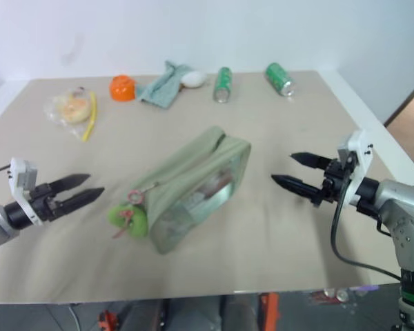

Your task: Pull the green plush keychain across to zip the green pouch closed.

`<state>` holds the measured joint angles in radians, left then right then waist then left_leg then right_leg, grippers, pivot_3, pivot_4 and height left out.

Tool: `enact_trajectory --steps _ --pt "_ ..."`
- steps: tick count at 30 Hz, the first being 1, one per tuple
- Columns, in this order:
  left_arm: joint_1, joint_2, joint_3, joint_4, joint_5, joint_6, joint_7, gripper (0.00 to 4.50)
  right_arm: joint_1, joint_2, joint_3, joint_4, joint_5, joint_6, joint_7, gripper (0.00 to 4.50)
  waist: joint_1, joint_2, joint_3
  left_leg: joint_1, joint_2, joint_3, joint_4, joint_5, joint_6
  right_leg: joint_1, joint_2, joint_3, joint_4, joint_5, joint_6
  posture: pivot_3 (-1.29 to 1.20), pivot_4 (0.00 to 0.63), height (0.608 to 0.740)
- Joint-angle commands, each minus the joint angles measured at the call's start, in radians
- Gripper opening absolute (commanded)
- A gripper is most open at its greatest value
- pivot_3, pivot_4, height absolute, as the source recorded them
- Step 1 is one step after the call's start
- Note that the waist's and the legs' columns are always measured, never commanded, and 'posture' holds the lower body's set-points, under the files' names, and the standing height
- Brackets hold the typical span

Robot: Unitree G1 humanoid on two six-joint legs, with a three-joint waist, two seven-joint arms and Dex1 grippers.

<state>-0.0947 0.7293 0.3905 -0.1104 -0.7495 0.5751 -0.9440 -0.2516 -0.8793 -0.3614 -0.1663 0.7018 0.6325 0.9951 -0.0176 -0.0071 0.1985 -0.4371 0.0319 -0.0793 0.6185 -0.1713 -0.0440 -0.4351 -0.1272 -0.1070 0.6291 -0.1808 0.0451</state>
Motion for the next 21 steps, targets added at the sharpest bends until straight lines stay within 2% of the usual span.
enact_trajectory --steps 1,7,12,14,21 --pt "-0.035 0.026 0.019 -0.028 -0.020 0.019 0.010 4.45 -0.069 -0.015 0.027 -0.027 -0.017 -0.018 -0.004 4.50 0.000 0.000 0.000 0.000 0.000 0.000 0.000 0.000 0.000 0.000 0.000 0.000 0.000 0.000 0.000 0.00 0.150 0.740" --pt "-0.236 0.045 0.068 0.014 -0.122 0.098 0.040 4.45 -0.323 -0.036 0.145 0.014 -0.056 -0.031 0.047 4.50 -0.002 -0.003 0.002 0.000 0.001 0.001 0.001 0.002 0.003 -0.003 0.001 0.002 0.000 0.007 -0.002 0.00 0.150 0.740" --pt "-0.350 0.087 0.006 -0.028 -0.141 0.133 -0.006 4.45 -0.549 -0.026 0.248 0.052 -0.073 -0.049 0.146 4.50 -0.004 -0.004 0.003 0.000 0.000 0.005 0.001 0.002 0.003 -0.004 0.001 0.006 0.000 0.007 -0.001 0.00 0.150 0.740" --pt "-0.379 0.095 -0.018 -0.036 -0.140 0.141 -0.023 4.45 -0.603 -0.016 0.285 0.060 -0.076 -0.053 0.192 4.50 -0.004 -0.005 0.003 -0.001 0.000 0.006 0.000 0.002 0.003 -0.005 0.002 0.008 0.000 0.009 0.004 0.00 0.150 0.740" --pt "-0.439 0.112 -0.072 -0.089 -0.194 0.182 -0.120 4.45 -0.727 0.024 0.489 0.057 -0.136 -0.108 0.422 4.50 -0.004 -0.007 0.004 -0.001 0.001 0.007 -0.001 0.002 0.002 -0.005 0.003 0.010 0.000 0.008 0.005 0.00 0.150 0.740"
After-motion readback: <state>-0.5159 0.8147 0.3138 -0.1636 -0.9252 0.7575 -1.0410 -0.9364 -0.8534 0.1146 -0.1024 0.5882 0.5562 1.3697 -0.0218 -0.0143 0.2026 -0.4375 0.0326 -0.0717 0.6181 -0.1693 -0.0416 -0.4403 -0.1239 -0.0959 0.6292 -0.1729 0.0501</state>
